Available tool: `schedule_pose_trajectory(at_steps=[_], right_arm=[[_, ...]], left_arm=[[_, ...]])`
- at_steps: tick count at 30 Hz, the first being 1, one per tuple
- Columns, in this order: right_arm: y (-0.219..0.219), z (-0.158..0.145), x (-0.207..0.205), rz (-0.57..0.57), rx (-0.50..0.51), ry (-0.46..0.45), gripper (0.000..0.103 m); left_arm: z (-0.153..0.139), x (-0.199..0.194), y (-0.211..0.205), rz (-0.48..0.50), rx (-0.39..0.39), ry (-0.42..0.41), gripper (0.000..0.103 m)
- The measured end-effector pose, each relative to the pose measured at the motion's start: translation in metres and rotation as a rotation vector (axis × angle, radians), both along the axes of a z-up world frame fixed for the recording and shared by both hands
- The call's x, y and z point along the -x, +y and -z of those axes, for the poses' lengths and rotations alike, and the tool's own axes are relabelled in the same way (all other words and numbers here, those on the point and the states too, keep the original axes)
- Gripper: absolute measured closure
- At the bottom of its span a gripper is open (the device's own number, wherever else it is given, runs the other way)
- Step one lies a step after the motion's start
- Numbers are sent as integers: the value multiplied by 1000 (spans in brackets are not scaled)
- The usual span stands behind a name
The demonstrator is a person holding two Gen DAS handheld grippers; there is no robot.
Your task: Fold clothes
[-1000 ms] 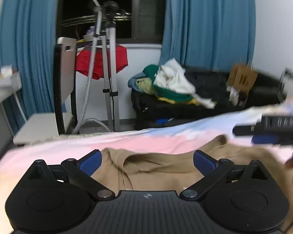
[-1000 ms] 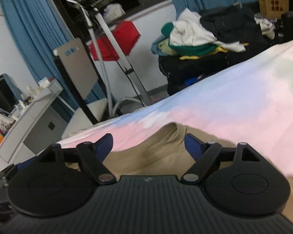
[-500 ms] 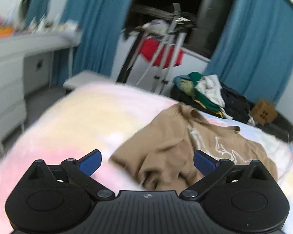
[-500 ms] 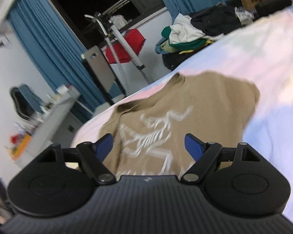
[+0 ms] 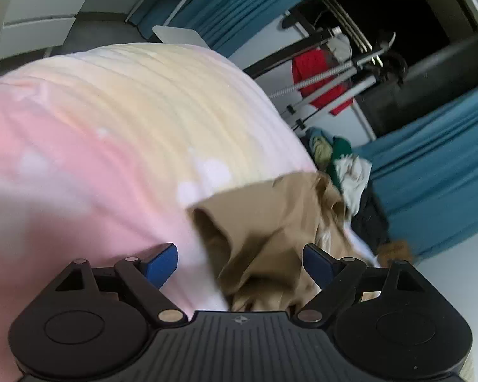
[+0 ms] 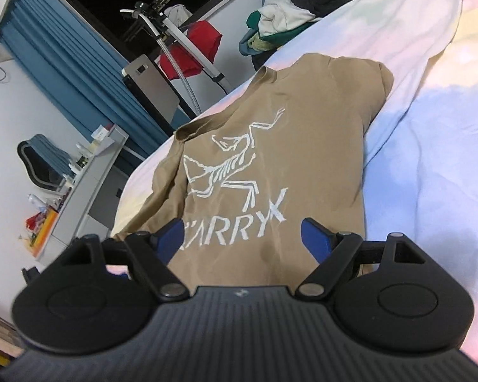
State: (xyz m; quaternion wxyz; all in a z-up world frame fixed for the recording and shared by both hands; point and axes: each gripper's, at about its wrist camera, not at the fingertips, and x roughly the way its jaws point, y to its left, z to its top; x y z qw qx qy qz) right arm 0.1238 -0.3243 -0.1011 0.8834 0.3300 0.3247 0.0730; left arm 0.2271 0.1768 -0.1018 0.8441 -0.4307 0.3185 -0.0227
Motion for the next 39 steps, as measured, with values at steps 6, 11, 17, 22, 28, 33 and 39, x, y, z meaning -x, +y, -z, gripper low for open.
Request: schedule_pose_trajectory(at_steps=[6,11,17,22,28,33,39], right_arm=[[-13,31,-30,40,-72,84,20],[-13,43,-41,37,-90,82,20],[-12,49,-39,52,-56,82,21],[0,41,-38,76,31,59,20],[6,38,-44,72,100,39,21],[5,43,-50,76,109,43,21],[10,46,-56,59,162,28,19]], left_arm=[[21,-19,7,-45,127,55,46],[26,-22,8,-89,81,106,86],[-6,-40,28,-137,-42,50,102],[-73,-78,24,-141,-340,-36,102],[-123,-154,-16,-173,-659,-16,102],[-94,-202,-37,-176,-784,72,102],[-49,-194,-31,-138,-774,102,93]])
